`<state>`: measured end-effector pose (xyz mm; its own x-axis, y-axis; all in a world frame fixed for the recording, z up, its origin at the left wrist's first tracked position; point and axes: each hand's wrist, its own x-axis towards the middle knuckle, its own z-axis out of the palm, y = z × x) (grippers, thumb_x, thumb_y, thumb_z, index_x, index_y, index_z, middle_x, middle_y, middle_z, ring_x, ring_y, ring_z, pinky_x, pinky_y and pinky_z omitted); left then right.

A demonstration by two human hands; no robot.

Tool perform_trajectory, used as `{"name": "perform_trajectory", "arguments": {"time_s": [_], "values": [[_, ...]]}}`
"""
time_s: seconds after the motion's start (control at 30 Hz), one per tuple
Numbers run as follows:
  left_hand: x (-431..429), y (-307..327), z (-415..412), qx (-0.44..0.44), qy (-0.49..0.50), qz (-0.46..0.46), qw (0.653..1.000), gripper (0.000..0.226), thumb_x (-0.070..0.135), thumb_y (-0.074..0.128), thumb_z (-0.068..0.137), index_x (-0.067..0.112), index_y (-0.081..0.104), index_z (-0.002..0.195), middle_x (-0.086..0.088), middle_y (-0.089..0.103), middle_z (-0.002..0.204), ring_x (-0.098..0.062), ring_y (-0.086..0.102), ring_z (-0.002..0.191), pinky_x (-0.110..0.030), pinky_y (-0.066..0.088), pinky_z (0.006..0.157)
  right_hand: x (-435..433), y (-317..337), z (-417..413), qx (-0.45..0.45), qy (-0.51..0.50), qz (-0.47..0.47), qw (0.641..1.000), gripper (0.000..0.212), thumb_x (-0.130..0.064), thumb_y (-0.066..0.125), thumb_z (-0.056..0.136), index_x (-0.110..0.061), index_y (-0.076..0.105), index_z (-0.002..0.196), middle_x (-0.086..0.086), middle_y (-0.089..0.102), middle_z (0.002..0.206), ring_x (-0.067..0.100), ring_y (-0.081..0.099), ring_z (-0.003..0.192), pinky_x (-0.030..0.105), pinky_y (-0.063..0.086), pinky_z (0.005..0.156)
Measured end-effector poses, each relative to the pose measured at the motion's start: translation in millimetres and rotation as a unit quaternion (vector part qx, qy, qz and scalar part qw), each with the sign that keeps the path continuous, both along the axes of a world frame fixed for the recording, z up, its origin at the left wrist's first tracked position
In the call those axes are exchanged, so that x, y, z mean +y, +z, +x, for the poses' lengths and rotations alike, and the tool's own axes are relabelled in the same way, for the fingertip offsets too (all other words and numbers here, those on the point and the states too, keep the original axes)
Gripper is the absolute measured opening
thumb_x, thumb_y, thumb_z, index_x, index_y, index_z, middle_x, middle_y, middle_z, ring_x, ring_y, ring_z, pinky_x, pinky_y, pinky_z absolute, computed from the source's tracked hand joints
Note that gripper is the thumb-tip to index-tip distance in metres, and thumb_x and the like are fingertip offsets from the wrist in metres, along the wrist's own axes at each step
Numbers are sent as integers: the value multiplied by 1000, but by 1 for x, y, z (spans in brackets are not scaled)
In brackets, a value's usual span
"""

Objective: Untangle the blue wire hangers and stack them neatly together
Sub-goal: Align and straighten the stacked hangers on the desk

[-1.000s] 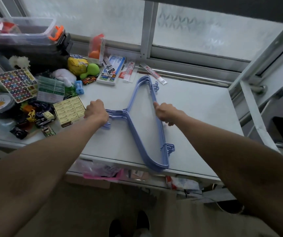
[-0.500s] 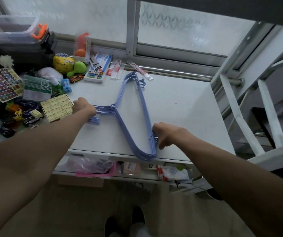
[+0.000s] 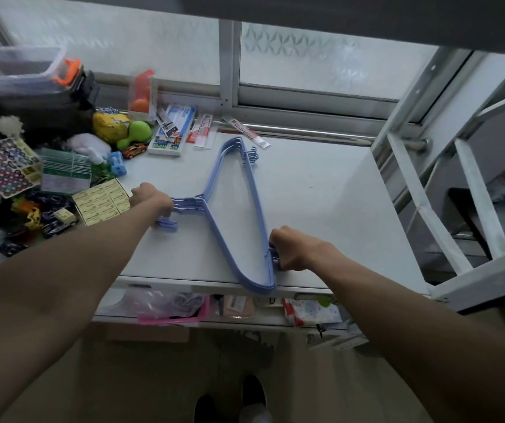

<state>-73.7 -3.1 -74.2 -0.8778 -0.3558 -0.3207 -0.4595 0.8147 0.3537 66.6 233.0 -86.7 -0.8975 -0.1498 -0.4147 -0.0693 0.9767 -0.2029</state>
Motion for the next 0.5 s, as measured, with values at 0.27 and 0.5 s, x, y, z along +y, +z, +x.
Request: {"name": "perform_trajectory", "arguments": {"time_s": [0.27, 0.5], "values": [[0, 8, 0, -33, 6, 0, 999, 49, -1, 79, 71, -4, 57, 115, -18, 65, 116, -27, 67, 104, -35, 58, 79, -1, 4, 4, -4, -18, -16, 1000, 27, -3, 73, 77, -17, 50, 70, -7, 47, 67, 18, 54, 68, 23, 43, 63], [6, 1, -3, -17, 16, -2, 1000, 36, -11, 70, 76, -6, 61, 110, -19, 62, 116, -36, 67, 101, -44, 60, 66, 12, 11, -6, -68, -32, 66, 995, 22, -7, 68, 83, -9, 59, 102, 6, 54, 95, 26, 60, 86, 36, 55, 79]]}}
